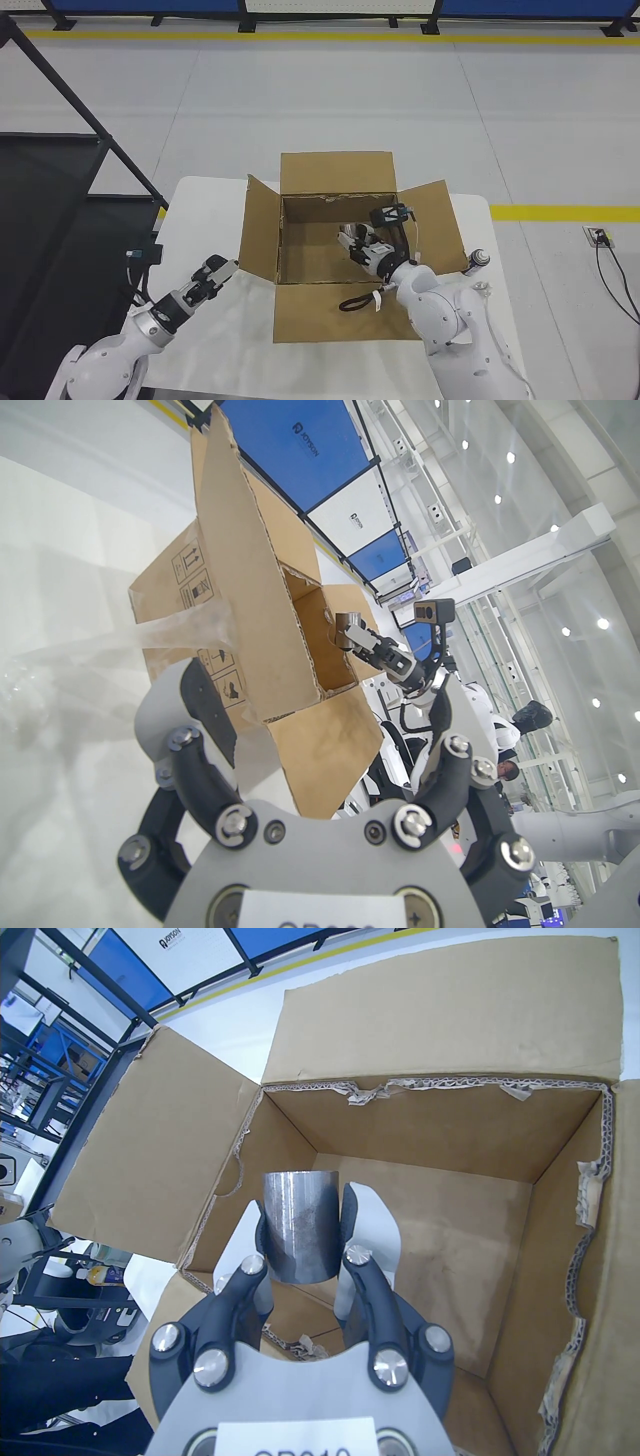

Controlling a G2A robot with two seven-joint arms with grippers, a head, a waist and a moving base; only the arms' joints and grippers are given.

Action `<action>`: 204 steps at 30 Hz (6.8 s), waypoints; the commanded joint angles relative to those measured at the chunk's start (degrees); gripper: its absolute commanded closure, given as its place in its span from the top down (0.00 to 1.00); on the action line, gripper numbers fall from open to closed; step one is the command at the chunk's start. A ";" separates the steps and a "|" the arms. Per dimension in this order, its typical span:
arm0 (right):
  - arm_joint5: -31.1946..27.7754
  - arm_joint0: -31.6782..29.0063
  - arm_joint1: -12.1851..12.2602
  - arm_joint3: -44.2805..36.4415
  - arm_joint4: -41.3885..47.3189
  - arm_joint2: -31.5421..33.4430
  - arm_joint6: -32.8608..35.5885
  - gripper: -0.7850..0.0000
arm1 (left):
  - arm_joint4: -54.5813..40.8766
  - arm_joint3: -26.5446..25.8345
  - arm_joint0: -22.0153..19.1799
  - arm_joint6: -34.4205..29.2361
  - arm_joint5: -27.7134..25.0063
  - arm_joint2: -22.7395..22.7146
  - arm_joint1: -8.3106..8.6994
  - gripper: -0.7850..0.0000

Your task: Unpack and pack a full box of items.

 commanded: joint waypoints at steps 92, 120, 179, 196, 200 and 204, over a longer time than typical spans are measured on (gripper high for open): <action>-10.31 -9.84 31.50 -5.91 -3.77 6.57 49.59 0.00 | -3.79 6.24 -4.88 -3.08 -3.61 4.26 0.74 1.00; -3.89 11.92 31.59 13.93 -1.09 -16.83 50.75 0.27 | -4.49 6.19 -3.65 -2.64 -4.29 3.31 1.05 1.00; -8.34 -39.05 39.12 -15.95 35.78 27.61 -13.58 1.00 | -12.56 1.46 -1.15 29.95 -0.21 -0.39 -0.94 1.00; -21.14 -30.16 37.76 -6.16 53.17 22.01 -11.40 1.00 | -9.24 1.64 -1.31 35.17 4.02 0.78 -2.26 1.00; -17.86 -22.87 37.16 -0.30 59.31 18.24 -8.72 1.00 | -8.67 1.76 -1.52 34.52 3.66 1.01 -2.47 1.00; -14.78 -16.74 36.54 2.62 60.18 15.13 -8.14 1.00 | -8.74 1.98 -1.35 35.55 2.40 0.11 -2.69 1.00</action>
